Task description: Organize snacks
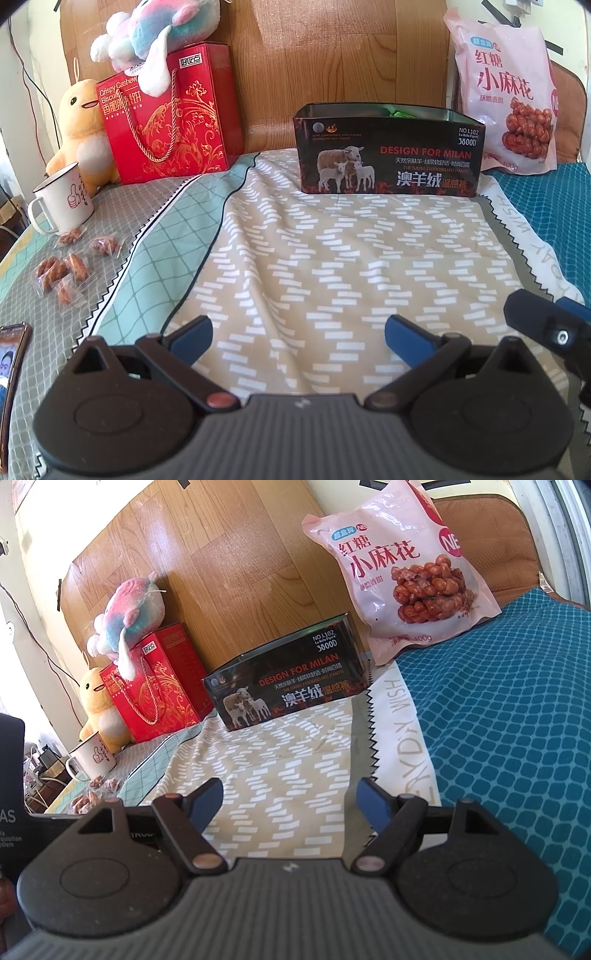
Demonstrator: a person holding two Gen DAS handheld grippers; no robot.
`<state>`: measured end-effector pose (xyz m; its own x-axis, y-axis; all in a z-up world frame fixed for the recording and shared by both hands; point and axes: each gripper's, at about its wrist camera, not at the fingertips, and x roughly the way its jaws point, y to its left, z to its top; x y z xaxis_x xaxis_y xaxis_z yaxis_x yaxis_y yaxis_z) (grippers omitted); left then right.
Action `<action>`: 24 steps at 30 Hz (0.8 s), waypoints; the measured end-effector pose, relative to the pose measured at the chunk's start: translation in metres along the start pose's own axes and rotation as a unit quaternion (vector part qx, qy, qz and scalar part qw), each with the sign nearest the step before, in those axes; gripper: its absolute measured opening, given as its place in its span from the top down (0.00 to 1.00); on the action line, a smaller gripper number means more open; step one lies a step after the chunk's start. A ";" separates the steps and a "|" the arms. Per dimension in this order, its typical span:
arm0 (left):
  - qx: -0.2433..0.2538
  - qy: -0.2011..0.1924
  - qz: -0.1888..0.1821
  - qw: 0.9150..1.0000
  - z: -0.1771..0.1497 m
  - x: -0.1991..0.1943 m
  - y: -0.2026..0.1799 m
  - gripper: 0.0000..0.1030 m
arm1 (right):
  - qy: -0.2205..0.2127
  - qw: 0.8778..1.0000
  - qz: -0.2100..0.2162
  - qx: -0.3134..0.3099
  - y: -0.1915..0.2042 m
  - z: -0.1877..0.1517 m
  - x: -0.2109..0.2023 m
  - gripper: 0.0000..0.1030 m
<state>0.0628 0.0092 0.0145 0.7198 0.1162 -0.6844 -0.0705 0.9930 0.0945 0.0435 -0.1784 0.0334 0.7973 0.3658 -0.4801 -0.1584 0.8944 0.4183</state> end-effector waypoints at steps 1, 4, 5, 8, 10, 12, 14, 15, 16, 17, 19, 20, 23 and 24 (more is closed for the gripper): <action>0.001 0.000 0.000 1.000 0.000 0.000 0.000 0.00 | 0.000 1.000 0.000 0.000 0.000 0.000 0.000 0.21; 0.002 0.000 0.000 1.000 0.000 0.000 0.000 0.00 | -0.001 1.000 -0.001 0.000 0.001 0.000 -0.001 0.21; 0.002 0.000 0.000 1.000 0.000 0.000 0.000 0.00 | -0.002 1.000 -0.001 0.000 0.001 0.001 -0.001 0.21; 0.002 -0.001 0.000 1.000 0.000 0.000 0.000 0.00 | -0.003 1.000 -0.002 0.000 0.001 0.002 -0.001 0.21; 0.002 -0.001 0.000 1.000 0.000 0.000 0.000 0.00 | -0.003 1.000 -0.002 0.000 0.001 0.002 -0.001 0.21; 0.001 -0.002 -0.001 1.000 0.000 0.000 0.000 0.00 | -0.002 1.000 -0.002 -0.001 0.001 0.002 -0.001 0.21; 0.001 -0.002 -0.001 1.000 0.000 0.000 0.000 0.00 | -0.002 1.000 -0.002 -0.001 0.001 0.002 -0.001 0.21; 0.001 -0.002 -0.001 1.000 0.000 0.000 0.000 0.00 | -0.002 1.000 -0.002 0.000 0.001 0.002 -0.001 0.21; 0.001 -0.002 -0.001 1.000 0.001 0.000 0.001 0.00 | -0.002 1.000 -0.002 0.000 0.001 0.002 -0.001 0.21; 0.001 -0.003 -0.001 1.000 0.001 0.000 0.001 0.00 | -0.002 1.000 -0.001 -0.001 0.001 0.002 -0.001 0.21; 0.001 -0.004 -0.001 1.000 0.001 -0.001 0.001 0.00 | -0.002 1.000 -0.001 -0.001 0.001 0.002 -0.001 0.21; 0.001 -0.004 -0.001 1.000 0.001 -0.002 0.001 0.00 | -0.002 1.000 -0.001 -0.001 0.001 0.002 -0.001 0.21; 0.001 -0.006 0.000 1.000 0.001 -0.003 0.000 0.00 | -0.002 1.000 -0.001 -0.001 0.001 0.002 0.000 0.21; 0.001 -0.006 0.000 1.000 0.001 -0.003 0.000 0.00 | -0.002 1.000 -0.001 -0.001 0.000 0.002 0.000 0.21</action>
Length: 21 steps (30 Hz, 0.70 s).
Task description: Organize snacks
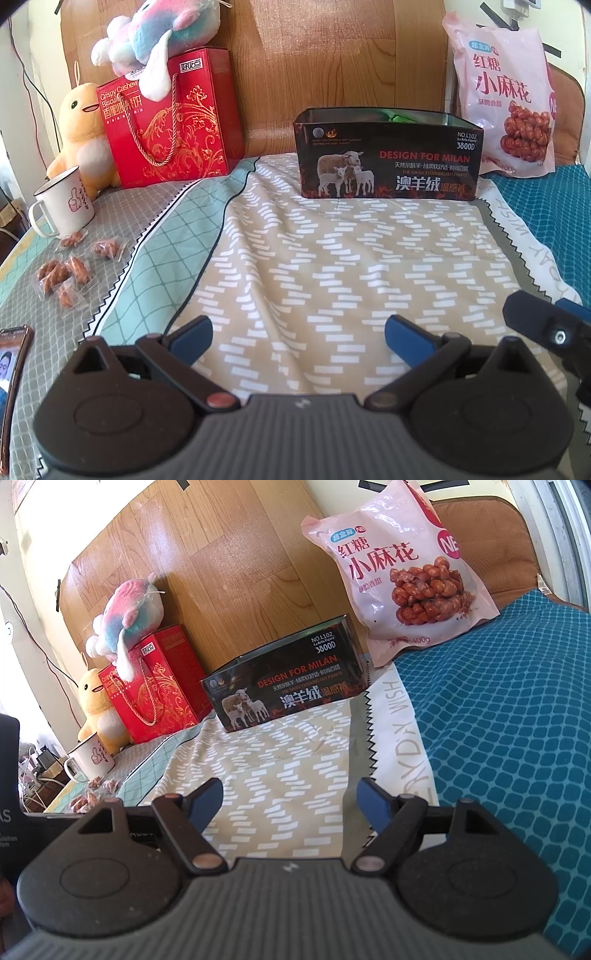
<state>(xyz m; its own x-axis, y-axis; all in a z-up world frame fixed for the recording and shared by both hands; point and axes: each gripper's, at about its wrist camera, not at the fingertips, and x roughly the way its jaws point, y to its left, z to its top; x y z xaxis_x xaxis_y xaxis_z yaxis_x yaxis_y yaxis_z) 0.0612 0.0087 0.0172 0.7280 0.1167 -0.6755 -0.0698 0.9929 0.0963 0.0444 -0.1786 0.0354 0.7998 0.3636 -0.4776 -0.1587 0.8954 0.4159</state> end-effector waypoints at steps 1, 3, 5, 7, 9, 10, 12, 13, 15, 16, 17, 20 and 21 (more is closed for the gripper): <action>0.000 0.000 0.000 1.000 0.000 0.000 0.000 0.00 | 0.000 1.000 0.000 0.000 0.000 0.000 0.000 0.21; 0.000 0.000 0.000 1.000 0.000 0.000 0.000 0.00 | 0.000 1.000 0.000 0.000 0.000 0.000 0.000 0.21; 0.001 -0.001 0.000 1.000 0.000 -0.001 -0.001 0.00 | 0.000 1.000 0.000 0.000 0.000 0.000 0.000 0.21; 0.001 -0.002 0.000 1.000 0.001 -0.001 -0.001 0.00 | 0.000 1.000 0.000 0.000 0.000 0.000 0.000 0.21; 0.001 -0.003 0.001 1.000 0.001 -0.001 -0.001 0.00 | 0.000 1.000 0.000 0.000 0.000 0.000 0.000 0.21; 0.001 -0.003 0.001 1.000 0.001 -0.001 -0.001 0.00 | 0.000 1.000 0.000 0.000 0.000 0.000 0.000 0.21; 0.001 -0.003 0.001 1.000 0.001 -0.001 -0.001 0.00 | 0.000 1.000 0.000 0.000 0.000 0.000 0.000 0.21; 0.001 -0.003 0.001 1.000 0.001 -0.001 -0.001 0.00 | 0.000 1.000 0.000 0.000 0.000 0.000 -0.001 0.21; 0.001 -0.004 0.002 1.000 0.001 -0.001 -0.001 0.00 | -0.001 1.000 -0.001 0.000 0.000 -0.001 -0.001 0.21; 0.002 -0.004 0.002 1.000 0.002 -0.001 -0.001 0.00 | 0.000 1.000 -0.001 0.000 0.001 -0.001 -0.001 0.21; 0.002 -0.004 0.002 1.000 0.001 -0.001 -0.002 0.00 | 0.000 1.000 -0.001 0.000 0.000 0.000 0.000 0.21; 0.004 -0.005 0.003 1.000 0.002 -0.001 -0.003 0.00 | -0.001 1.000 -0.001 0.000 0.000 0.000 -0.001 0.21; 0.005 -0.006 0.003 1.000 0.001 -0.001 -0.003 0.00 | -0.001 1.000 -0.001 0.000 0.001 -0.001 -0.001 0.21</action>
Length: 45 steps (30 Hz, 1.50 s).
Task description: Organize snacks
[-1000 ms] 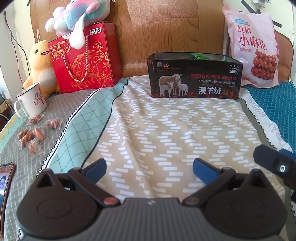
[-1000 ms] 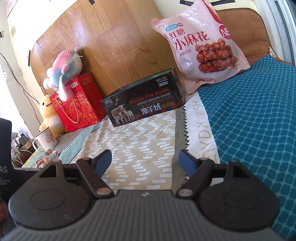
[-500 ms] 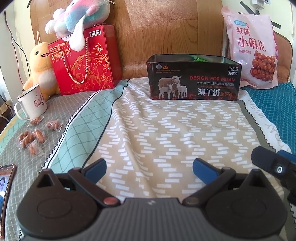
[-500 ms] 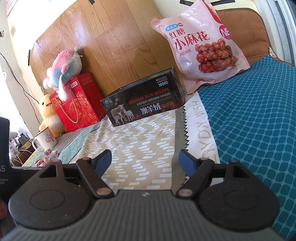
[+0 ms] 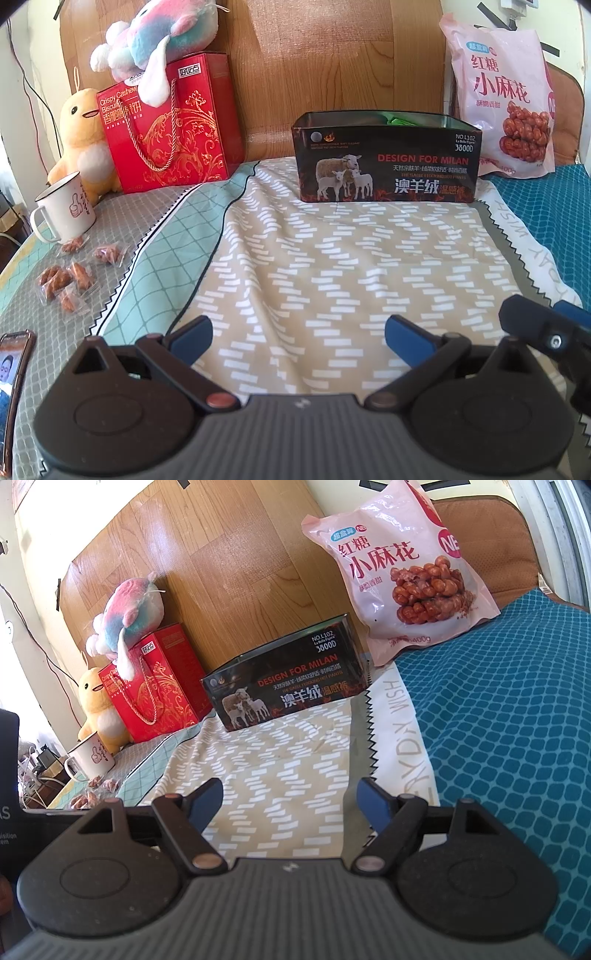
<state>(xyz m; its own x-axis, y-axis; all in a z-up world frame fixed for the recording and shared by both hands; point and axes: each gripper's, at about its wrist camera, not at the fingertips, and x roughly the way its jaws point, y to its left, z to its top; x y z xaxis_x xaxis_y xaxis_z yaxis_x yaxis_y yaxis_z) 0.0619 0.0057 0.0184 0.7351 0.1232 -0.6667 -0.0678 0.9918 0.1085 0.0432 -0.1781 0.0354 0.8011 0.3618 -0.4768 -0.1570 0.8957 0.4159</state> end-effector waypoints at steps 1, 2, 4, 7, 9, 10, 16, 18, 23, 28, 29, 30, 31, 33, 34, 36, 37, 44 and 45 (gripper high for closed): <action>0.001 0.000 0.000 1.000 0.000 0.000 0.000 0.00 | 0.000 1.000 0.000 0.000 0.000 0.000 0.000 0.21; 0.001 0.000 0.001 1.000 -0.001 0.000 0.000 0.00 | 0.000 1.000 0.000 0.000 0.000 0.000 0.000 0.21; 0.002 0.001 0.002 1.000 -0.001 0.001 -0.001 0.00 | 0.000 1.000 0.000 0.000 0.000 0.000 0.000 0.21; 0.002 0.001 0.002 1.000 -0.001 0.001 0.000 0.00 | -0.001 1.000 -0.001 0.000 0.000 0.000 0.000 0.21; 0.003 0.001 0.002 1.000 -0.001 0.001 0.000 0.00 | -0.001 1.000 -0.001 0.000 0.000 0.000 0.000 0.21; 0.003 0.001 0.001 1.000 -0.001 0.001 0.000 0.00 | -0.001 1.000 -0.001 0.000 0.000 0.000 0.000 0.21; 0.004 0.005 0.001 1.000 -0.002 0.002 0.001 0.00 | 0.000 1.000 0.000 0.000 0.000 0.000 0.001 0.21; 0.002 0.008 0.000 1.000 -0.002 0.004 0.002 0.00 | -0.001 1.000 0.000 0.000 -0.001 0.001 0.001 0.21; -0.002 0.016 -0.001 1.000 -0.003 0.007 0.002 0.00 | -0.007 1.000 -0.011 0.007 -0.002 0.002 -0.003 0.21; -0.001 0.012 -0.007 1.000 0.000 0.010 -0.002 0.00 | -0.020 0.999 -0.044 -0.006 -0.003 0.008 -0.005 0.21; -0.001 0.010 -0.011 1.000 0.001 0.011 -0.004 0.00 | -0.026 0.998 -0.049 -0.008 -0.005 0.011 -0.006 0.20; -0.001 0.008 -0.017 1.000 0.002 0.012 -0.006 0.00 | -0.032 0.998 -0.055 -0.010 -0.008 0.015 -0.006 0.20; 0.000 0.004 -0.022 1.000 0.003 0.012 -0.008 0.00 | -0.037 0.997 -0.063 -0.011 -0.010 0.018 -0.007 0.19; 0.001 -0.004 -0.029 1.000 0.006 0.014 -0.014 0.00 | -0.047 0.996 -0.078 -0.013 -0.016 0.023 -0.007 0.19; 0.001 -0.006 -0.034 0.999 0.007 0.015 -0.016 0.00 | -0.051 0.995 -0.085 -0.015 -0.019 0.025 -0.007 0.19; -0.002 -0.006 -0.044 0.999 0.009 0.018 -0.019 0.00 | -0.056 0.994 -0.095 -0.017 -0.023 0.027 -0.006 0.19; -0.003 -0.006 -0.045 0.999 0.009 0.020 -0.020 0.00 | -0.057 0.993 -0.098 -0.019 -0.023 0.026 -0.006 0.19; -0.002 -0.012 -0.046 0.999 0.009 0.025 -0.023 0.00 | -0.049 0.993 -0.104 -0.032 -0.023 0.016 0.001 0.19; -0.002 -0.012 -0.046 0.999 0.010 0.025 -0.023 0.00 | -0.050 0.993 -0.104 -0.033 -0.022 0.017 0.000 0.18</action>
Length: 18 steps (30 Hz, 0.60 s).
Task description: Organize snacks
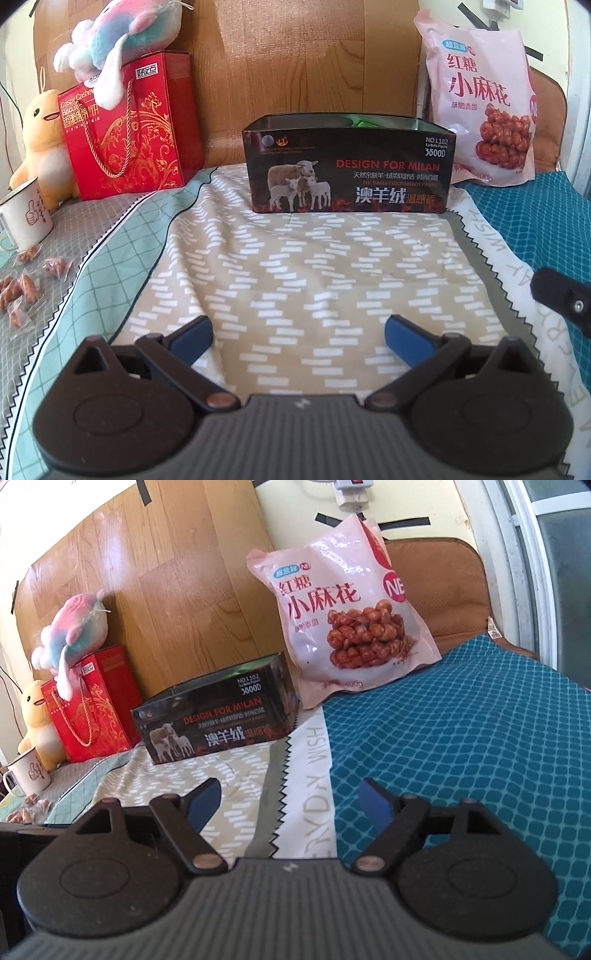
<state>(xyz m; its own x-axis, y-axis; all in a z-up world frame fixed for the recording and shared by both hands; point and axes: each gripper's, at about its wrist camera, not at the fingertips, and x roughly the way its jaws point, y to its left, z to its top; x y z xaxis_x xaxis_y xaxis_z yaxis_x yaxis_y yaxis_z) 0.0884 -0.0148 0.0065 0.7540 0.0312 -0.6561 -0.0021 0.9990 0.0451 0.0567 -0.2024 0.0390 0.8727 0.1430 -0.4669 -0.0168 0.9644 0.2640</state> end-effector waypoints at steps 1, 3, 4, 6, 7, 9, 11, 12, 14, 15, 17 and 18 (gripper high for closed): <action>0.000 0.000 0.000 1.000 0.001 0.000 -0.001 0.00 | -0.001 1.000 0.000 0.000 0.000 0.000 -0.001 0.18; 0.003 -0.002 -0.003 1.000 0.007 0.001 -0.003 0.00 | -0.001 1.000 0.001 0.000 -0.001 0.001 -0.002 0.18; 0.006 -0.007 -0.003 1.000 0.012 0.000 -0.005 0.00 | 0.000 1.000 0.002 0.001 -0.001 0.002 -0.002 0.18; 0.014 -0.024 0.000 1.000 0.024 -0.003 -0.011 0.00 | 0.001 1.000 0.002 0.002 -0.002 0.003 -0.001 0.18; 0.018 -0.031 0.002 0.999 0.028 -0.004 -0.014 0.00 | 0.000 1.000 0.002 0.002 -0.003 0.004 -0.001 0.18; 0.025 -0.040 0.001 0.999 0.036 -0.003 -0.019 0.00 | -0.007 1.000 -0.005 -0.002 -0.004 0.008 -0.002 0.18; 0.030 -0.043 -0.002 0.999 0.040 0.001 -0.025 0.00 | -0.014 1.000 -0.010 -0.003 -0.006 0.012 -0.001 0.18; 0.032 -0.044 -0.003 0.999 0.041 0.002 -0.028 0.00 | -0.020 1.000 -0.013 -0.004 -0.008 0.015 -0.001 0.18; 0.036 -0.043 -0.004 0.998 0.041 0.006 -0.033 0.00 | -0.032 0.999 -0.023 -0.011 -0.010 0.020 0.001 0.18; 0.038 -0.041 -0.005 0.998 0.041 0.007 -0.034 0.00 | -0.035 0.999 -0.025 -0.012 -0.010 0.020 0.001 0.18; 0.041 -0.038 -0.007 0.998 0.039 0.010 -0.036 0.00 | -0.033 0.999 -0.029 -0.012 -0.013 0.018 0.005 0.17; 0.042 -0.037 -0.007 0.998 0.039 0.012 -0.036 0.00 | -0.029 0.999 -0.027 -0.010 -0.014 0.016 0.006 0.17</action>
<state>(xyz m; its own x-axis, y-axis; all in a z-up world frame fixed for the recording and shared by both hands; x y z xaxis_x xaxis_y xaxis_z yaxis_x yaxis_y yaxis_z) 0.1225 -0.0519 0.0263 0.7998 0.0123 -0.6001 0.0616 0.9928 0.1024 0.0703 -0.2185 0.0462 0.8991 0.0777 -0.4308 0.0227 0.9745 0.2231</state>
